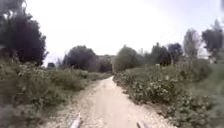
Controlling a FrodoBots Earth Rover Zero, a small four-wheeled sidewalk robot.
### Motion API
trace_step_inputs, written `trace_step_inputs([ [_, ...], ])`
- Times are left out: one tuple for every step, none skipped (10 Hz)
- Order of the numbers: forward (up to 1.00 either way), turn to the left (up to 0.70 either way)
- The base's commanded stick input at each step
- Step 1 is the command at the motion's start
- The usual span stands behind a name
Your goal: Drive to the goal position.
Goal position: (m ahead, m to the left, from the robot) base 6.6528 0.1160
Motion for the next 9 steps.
trace_step_inputs([
  [0.85, -0.29],
  [0.85, -0.14],
  [0.85, 0.00],
  [0.85, 0.00],
  [0.85, 0.00],
  [0.85, 0.00],
  [0.85, 0.00],
  [0.85, 0.00],
  [0.85, 0.00],
])
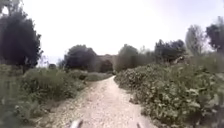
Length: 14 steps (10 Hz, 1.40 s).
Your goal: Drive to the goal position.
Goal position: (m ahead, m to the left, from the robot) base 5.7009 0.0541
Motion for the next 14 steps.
trace_step_inputs([
  [0.85, 0.00],
  [0.85, 0.00],
  [0.85, 0.00],
  [0.85, 0.00],
  [0.85, 0.00],
  [0.85, 0.00],
  [0.85, 0.00],
  [0.85, 0.00],
  [0.85, -0.20],
  [0.85, -0.05],
  [0.85, 0.00],
  [0.85, -0.15],
  [0.85, -0.31],
  [0.85, -0.19],
])
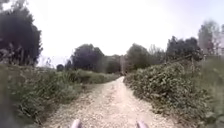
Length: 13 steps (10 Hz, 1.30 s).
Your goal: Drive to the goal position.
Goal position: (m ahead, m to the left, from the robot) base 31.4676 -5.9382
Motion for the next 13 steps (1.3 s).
trace_step_inputs([
  [0.85, 0.00],
  [0.85, -0.26],
  [0.85, -0.33],
  [0.85, -0.34],
  [0.85, 0.00],
  [0.85, 0.00],
  [0.85, 0.00],
  [0.85, 0.00],
  [0.85, 0.00],
  [0.85, 0.00],
  [0.85, 0.00],
  [0.85, 0.00],
  [0.85, 0.00],
])
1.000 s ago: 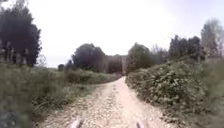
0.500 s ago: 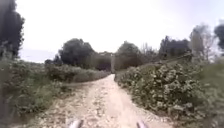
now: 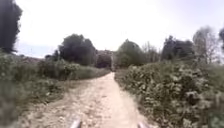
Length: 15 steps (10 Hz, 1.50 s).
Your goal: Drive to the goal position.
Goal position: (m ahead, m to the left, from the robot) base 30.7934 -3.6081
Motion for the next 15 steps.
trace_step_inputs([
  [0.85, 0.00],
  [0.85, 0.00],
  [0.85, 0.00],
  [0.85, 0.00],
  [0.85, 0.00],
  [0.85, 0.00],
  [0.85, 0.00],
  [0.85, 0.00],
  [0.85, 0.00],
  [0.85, -0.14],
  [0.85, -0.34],
  [0.85, -0.22],
  [0.85, 0.00],
  [0.85, -0.08],
  [0.85, -0.27],
])
